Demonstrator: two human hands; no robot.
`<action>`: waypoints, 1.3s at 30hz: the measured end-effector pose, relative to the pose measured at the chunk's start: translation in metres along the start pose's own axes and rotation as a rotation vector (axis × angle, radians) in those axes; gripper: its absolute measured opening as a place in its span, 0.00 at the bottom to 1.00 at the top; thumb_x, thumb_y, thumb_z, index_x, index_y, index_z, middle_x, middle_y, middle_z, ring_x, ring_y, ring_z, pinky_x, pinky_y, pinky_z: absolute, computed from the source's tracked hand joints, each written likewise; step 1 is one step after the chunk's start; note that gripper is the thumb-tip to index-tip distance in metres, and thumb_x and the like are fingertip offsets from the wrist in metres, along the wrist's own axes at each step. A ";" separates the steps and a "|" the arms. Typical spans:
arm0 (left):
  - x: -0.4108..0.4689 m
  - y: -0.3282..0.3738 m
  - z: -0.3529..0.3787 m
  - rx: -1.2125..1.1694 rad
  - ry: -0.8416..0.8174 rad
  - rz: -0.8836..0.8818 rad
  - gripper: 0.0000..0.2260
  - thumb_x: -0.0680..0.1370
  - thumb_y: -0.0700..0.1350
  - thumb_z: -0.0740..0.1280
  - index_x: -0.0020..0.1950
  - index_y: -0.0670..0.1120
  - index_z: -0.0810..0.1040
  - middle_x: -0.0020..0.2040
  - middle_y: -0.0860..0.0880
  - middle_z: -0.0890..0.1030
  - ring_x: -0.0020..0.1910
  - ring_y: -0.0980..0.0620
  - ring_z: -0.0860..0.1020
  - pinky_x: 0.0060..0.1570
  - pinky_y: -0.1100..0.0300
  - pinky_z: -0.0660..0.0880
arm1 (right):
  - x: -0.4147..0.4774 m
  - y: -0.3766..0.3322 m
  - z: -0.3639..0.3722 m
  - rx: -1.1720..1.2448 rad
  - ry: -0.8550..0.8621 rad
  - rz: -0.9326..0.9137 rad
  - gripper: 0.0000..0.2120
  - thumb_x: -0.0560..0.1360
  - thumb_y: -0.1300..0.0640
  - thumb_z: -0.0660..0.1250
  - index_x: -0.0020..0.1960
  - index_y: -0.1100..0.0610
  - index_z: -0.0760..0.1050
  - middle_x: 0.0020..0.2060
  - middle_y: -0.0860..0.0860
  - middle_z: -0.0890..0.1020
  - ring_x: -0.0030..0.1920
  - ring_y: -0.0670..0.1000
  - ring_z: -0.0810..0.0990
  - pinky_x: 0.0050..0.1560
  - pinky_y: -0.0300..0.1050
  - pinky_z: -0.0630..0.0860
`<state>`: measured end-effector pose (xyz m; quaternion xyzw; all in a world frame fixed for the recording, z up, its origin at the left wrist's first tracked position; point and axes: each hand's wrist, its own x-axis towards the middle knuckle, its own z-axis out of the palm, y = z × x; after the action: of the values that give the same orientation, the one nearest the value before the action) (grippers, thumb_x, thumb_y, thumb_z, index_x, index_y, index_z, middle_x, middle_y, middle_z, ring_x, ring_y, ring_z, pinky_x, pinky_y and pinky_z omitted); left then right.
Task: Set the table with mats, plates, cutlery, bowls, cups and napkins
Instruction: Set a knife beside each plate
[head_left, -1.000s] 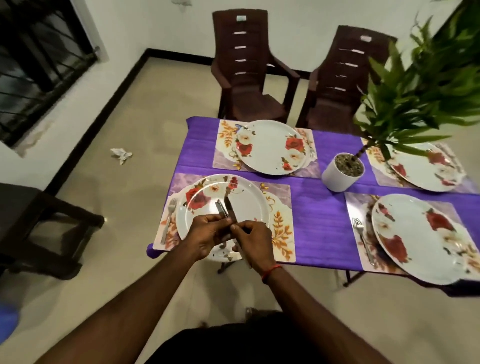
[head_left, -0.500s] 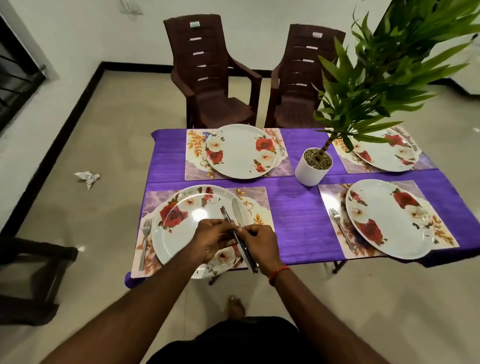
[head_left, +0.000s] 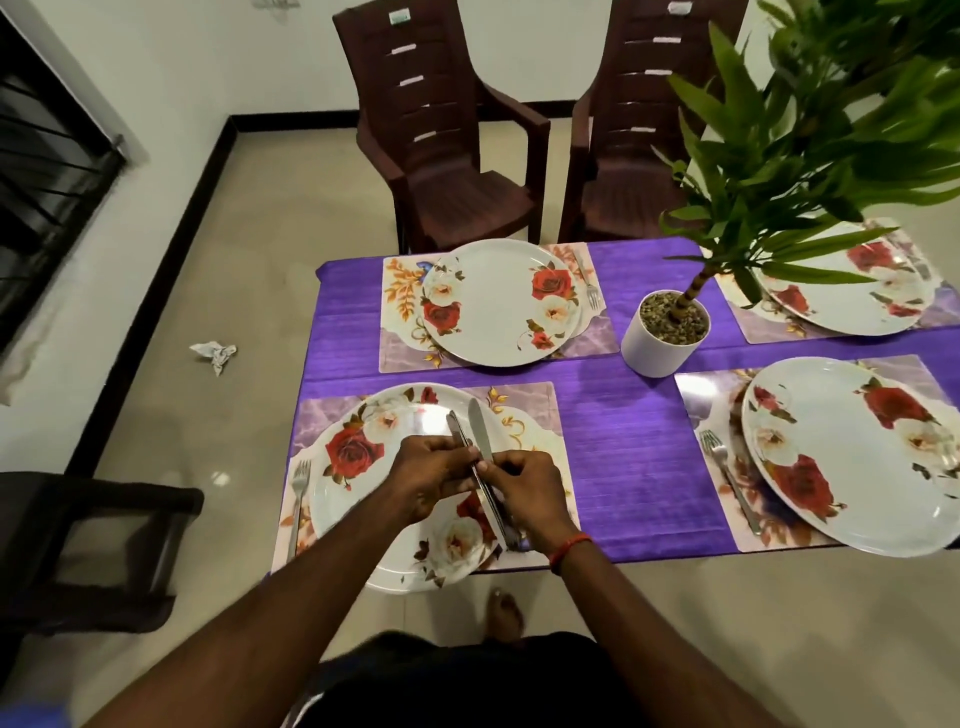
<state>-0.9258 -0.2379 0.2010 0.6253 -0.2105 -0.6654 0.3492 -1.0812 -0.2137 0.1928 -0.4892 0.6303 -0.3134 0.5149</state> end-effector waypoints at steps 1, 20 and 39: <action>0.002 -0.001 0.001 0.011 0.004 0.000 0.07 0.76 0.33 0.72 0.54 0.34 0.82 0.48 0.37 0.86 0.48 0.40 0.86 0.49 0.46 0.83 | 0.002 0.003 -0.001 0.032 0.004 0.012 0.03 0.76 0.57 0.73 0.44 0.51 0.83 0.32 0.42 0.83 0.34 0.37 0.82 0.33 0.29 0.72; 0.021 0.007 0.009 0.029 -0.050 -0.054 0.11 0.76 0.32 0.72 0.59 0.35 0.79 0.51 0.36 0.85 0.51 0.36 0.85 0.59 0.37 0.79 | 0.034 0.049 -0.045 0.112 0.181 0.245 0.06 0.76 0.59 0.73 0.48 0.49 0.80 0.46 0.51 0.86 0.46 0.49 0.86 0.50 0.50 0.84; 0.023 0.004 0.005 0.065 -0.020 -0.073 0.12 0.76 0.32 0.72 0.58 0.34 0.80 0.51 0.35 0.85 0.51 0.36 0.85 0.59 0.37 0.79 | 0.042 0.092 -0.061 -0.459 0.260 0.128 0.06 0.77 0.51 0.71 0.48 0.53 0.82 0.41 0.47 0.84 0.42 0.46 0.82 0.48 0.52 0.83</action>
<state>-0.9291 -0.2585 0.1888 0.6368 -0.2125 -0.6769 0.3019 -1.1660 -0.2294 0.1124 -0.5079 0.7754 -0.1893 0.3239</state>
